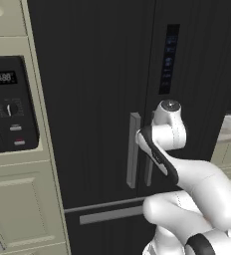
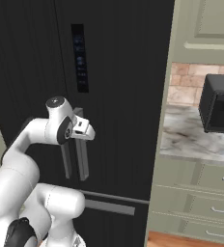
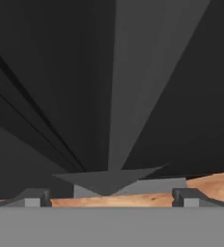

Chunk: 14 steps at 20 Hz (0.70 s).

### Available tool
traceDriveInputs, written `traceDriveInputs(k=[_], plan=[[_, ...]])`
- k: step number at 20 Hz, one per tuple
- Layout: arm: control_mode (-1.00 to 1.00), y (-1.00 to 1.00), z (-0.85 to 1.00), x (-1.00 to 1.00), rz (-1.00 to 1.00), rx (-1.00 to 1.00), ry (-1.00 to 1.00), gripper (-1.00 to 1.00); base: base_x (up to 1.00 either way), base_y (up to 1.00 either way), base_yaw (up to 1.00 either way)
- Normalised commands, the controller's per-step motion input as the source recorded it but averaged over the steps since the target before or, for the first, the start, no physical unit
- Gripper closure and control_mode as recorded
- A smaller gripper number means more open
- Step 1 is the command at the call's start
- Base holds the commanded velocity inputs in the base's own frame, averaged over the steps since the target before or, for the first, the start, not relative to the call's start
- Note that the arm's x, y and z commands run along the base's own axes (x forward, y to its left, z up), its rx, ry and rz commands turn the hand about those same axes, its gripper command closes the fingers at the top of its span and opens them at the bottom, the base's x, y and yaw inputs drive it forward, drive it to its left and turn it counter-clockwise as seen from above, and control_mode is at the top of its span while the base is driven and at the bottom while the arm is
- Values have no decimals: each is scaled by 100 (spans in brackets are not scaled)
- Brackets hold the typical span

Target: Gather the carrot and sweet potato from the fridge and place them on a tray on the dining counter. Then gather the fishs from the fridge and place them on the other tray.

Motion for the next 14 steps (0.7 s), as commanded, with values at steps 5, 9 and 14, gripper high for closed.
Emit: traceDriveInputs(k=[5,9,14], plan=[[-100,0,-6,-2,0,-1,-13,-100,0,0,0],[-100,3,-11,-5,0,-4,-34,-100,0,0,0],[-100,6,0,10,0,-2,-15,-100,0,0,0]])
